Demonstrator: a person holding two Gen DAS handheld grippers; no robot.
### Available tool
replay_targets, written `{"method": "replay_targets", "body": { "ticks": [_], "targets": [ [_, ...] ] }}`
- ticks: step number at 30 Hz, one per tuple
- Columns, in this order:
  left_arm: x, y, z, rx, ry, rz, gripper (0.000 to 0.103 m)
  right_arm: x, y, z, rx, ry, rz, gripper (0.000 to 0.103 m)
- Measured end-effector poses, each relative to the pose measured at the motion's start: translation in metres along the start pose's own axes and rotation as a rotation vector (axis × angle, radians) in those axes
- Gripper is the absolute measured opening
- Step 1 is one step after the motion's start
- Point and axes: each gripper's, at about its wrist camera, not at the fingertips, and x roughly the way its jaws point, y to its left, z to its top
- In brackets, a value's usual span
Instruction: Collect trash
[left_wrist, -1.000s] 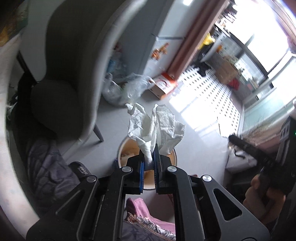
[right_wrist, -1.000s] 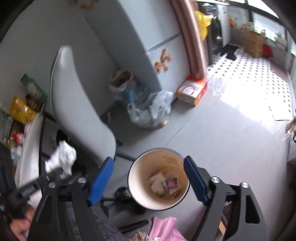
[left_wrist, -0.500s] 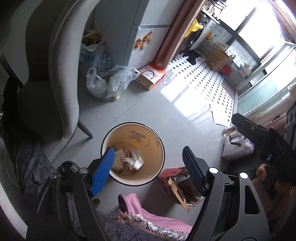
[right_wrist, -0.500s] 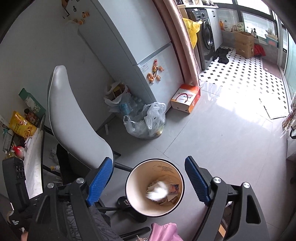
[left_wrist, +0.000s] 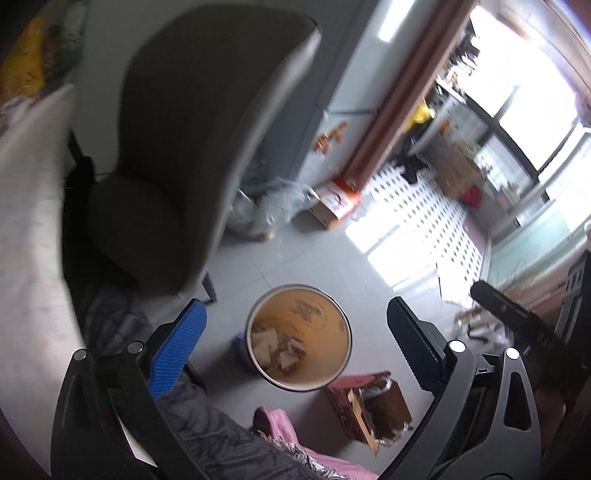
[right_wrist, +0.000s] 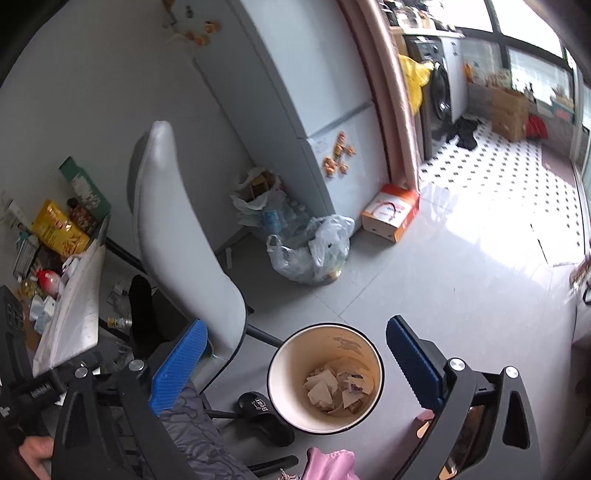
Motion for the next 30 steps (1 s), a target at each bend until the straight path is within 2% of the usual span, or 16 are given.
{"method": "replay_targets", "body": {
  "ticks": [4, 9, 15, 21, 30],
  "targets": [
    [-0.035, 0.018, 0.001, -0.029, -0.067, 0.037, 0.097, -0.016, 0.022, 0.001, -0.026, -0.026, -0.007, 0.095],
    [-0.085, 0.041, -0.007, -0.063, -0.165, 0.078, 0.097, -0.041, 0.061, 0.000, -0.101, -0.069, -0.056, 0.095],
    [-0.137, 0.056, -0.019, -0.065, -0.253, 0.121, 0.097, -0.068, 0.105, -0.005, -0.179, -0.108, -0.064, 0.095],
    [-0.190, 0.066, -0.034, -0.055, -0.356, 0.213, 0.097, -0.094, 0.143, -0.012, -0.205, -0.129, -0.058, 0.095],
    [-0.264, 0.089, -0.065, -0.101, -0.496, 0.372, 0.097, -0.135, 0.203, -0.030, -0.302, -0.179, 0.026, 0.095]
  ]
}}
